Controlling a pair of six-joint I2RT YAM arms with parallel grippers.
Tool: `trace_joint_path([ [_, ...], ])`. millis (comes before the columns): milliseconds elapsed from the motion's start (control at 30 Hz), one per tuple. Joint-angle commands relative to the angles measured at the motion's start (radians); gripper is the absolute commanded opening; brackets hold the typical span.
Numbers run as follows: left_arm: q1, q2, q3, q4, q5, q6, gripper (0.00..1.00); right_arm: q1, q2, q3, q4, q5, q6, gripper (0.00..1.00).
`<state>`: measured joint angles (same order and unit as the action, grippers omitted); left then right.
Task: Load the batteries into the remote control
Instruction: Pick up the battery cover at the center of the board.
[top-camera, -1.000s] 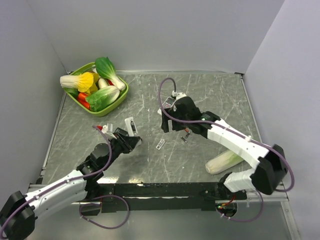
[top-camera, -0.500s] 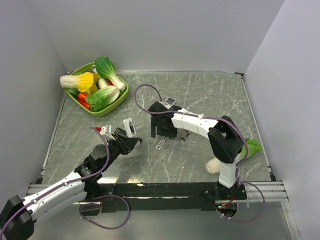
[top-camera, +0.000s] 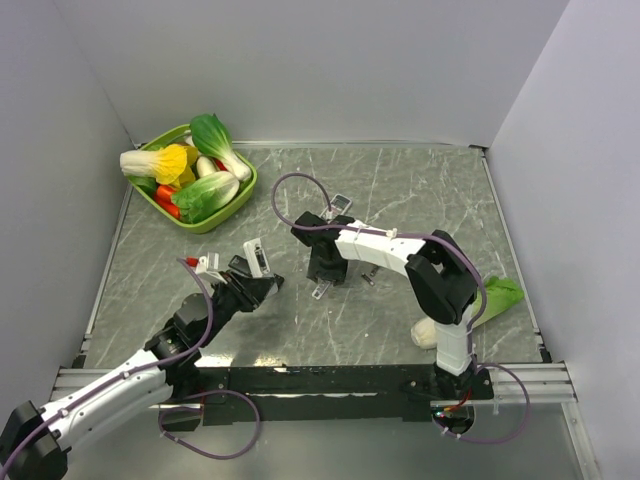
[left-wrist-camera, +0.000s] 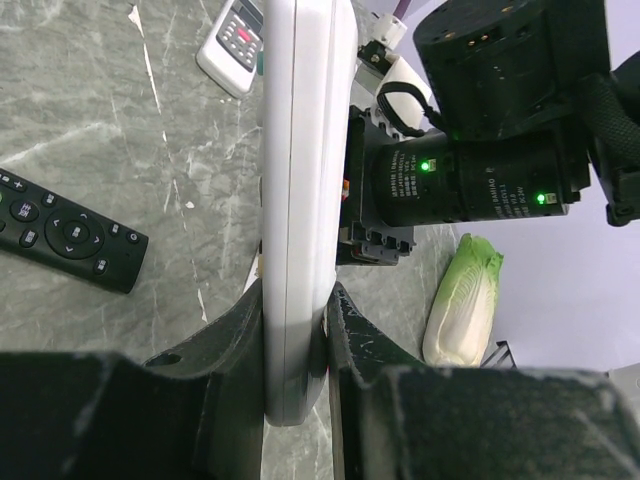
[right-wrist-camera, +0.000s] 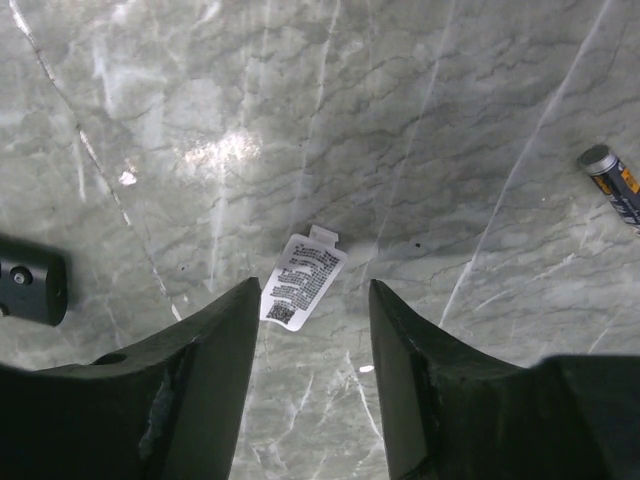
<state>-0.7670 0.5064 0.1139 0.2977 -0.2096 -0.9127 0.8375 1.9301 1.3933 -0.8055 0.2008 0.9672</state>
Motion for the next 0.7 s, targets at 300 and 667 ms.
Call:
trace_joint_path([
  [300,0.003,-0.045,-0.010,0.006,-0.007,-0.025,0.01,0.000,0.069,0.029,-0.012,0.037,0.113,0.52],
  [667,0.003,-0.051,-0.010,0.004,0.001,-0.028,0.01,-0.002,0.067,0.012,0.002,0.028,0.091,0.40],
])
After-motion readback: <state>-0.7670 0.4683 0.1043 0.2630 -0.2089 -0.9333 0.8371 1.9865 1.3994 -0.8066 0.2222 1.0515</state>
